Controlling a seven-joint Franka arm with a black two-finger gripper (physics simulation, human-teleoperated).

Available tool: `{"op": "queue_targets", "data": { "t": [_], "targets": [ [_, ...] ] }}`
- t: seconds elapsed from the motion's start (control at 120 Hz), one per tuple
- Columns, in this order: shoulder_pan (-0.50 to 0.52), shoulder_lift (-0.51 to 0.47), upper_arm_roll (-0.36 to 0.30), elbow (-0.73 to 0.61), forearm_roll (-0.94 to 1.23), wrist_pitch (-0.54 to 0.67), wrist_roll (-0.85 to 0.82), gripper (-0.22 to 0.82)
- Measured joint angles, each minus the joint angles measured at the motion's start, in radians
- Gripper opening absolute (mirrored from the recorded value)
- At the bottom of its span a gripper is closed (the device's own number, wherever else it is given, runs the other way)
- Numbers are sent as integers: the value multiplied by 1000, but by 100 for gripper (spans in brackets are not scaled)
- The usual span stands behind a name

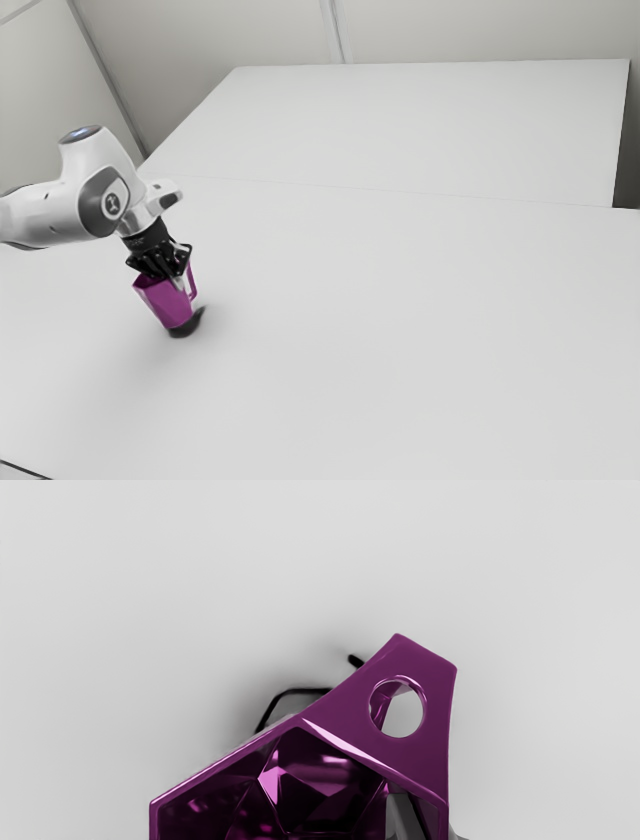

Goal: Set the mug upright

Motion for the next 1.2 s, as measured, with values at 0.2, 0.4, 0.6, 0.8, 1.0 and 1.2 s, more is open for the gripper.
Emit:
{"op": "queue_targets", "data": {
  "t": [0.2, 0.4, 0.6, 0.8, 1.0, 1.2],
  "targets": [
    [-30, 16, 1, -3, 28, 2, -118, -18],
    [-49, 26, 1, -7, 59, 2, -210, -18],
    [-54, 56, 1, -1, 86, -2, -279, -18],
    [-69, 80, 2, 7, 112, -7, -332, -18],
    [-86, 86, 4, 10, 125, -13, -363, 20],
    [-79, 85, 14, 41, 119, -62, -382, 45]
  ]
}}
